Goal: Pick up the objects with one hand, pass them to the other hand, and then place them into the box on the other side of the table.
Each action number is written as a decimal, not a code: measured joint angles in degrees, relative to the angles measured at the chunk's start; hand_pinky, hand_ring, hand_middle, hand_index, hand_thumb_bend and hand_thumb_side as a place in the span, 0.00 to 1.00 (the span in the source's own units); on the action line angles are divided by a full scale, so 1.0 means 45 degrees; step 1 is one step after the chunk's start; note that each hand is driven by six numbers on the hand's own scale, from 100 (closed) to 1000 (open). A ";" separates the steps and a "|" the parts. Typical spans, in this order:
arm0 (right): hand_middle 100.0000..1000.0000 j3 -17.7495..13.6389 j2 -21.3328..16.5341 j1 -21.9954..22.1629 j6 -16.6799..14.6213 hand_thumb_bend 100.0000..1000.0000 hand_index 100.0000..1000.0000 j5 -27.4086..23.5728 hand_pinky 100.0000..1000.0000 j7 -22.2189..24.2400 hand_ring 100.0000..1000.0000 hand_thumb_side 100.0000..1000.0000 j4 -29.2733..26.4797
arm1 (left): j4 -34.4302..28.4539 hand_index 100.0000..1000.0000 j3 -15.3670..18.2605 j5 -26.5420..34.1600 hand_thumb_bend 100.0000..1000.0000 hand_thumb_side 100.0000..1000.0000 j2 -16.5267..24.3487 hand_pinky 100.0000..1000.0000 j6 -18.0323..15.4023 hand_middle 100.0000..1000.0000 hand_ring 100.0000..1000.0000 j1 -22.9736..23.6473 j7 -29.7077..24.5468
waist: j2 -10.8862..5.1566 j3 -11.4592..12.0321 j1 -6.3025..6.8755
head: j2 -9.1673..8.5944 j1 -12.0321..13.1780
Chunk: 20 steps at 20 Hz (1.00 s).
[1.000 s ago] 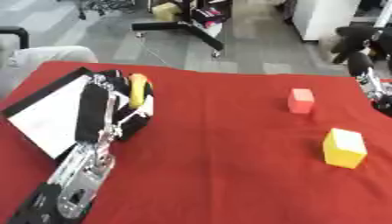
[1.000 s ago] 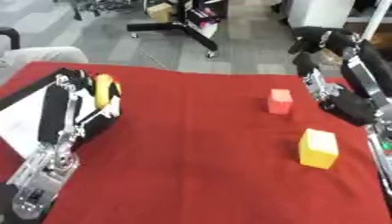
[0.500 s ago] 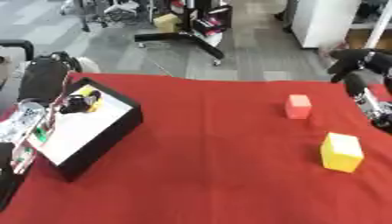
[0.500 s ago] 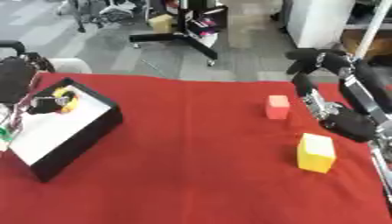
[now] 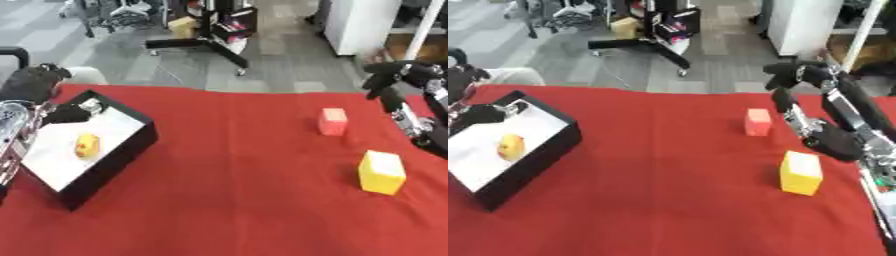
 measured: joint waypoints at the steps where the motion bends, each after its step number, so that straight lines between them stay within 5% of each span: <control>1: 0.55 -0.0059 -0.0004 0.0015 0.0004 0.00 0.80 0.0025 0.70 -0.0027 0.51 0.89 0.0105 | -0.0704 0.77 0.0024 0.1034 0.29 0.85 -0.0122 0.73 -0.0195 0.61 0.58 0.0258 0.0392 | 0.0001 0.0035 -0.0008 | 0.0031 -0.0244; 5: 0.60 -0.0409 -0.0286 0.0116 0.0101 0.00 0.85 0.0336 0.72 -0.0316 0.55 0.90 0.0779 | -0.3270 0.73 0.0048 0.4902 0.22 0.86 -0.0959 0.71 -0.1022 0.57 0.54 0.1215 0.1823 | 0.0014 0.0155 -0.0117 | 0.0346 -0.1908; 10: 0.72 -0.0436 -0.1560 -0.0009 -0.0369 0.00 0.91 0.1134 0.76 0.0058 0.67 1.00 0.2433 | -0.5506 0.71 -0.0286 0.8005 0.19 0.93 -0.2502 0.69 -0.1827 0.54 0.52 0.2035 0.2377 | 0.0082 0.0437 -0.0320 | 0.0832 -0.4237; 20: 0.95 0.0209 -0.3701 -0.0651 -0.2090 0.00 0.99 0.3499 0.90 0.1940 0.93 1.00 0.6691 | -0.6242 0.68 -0.1365 1.0844 0.19 1.00 -0.4833 0.68 -0.2725 0.51 0.49 0.2507 0.1703 | 0.0393 0.0805 -0.0321 | 0.1001 -0.5856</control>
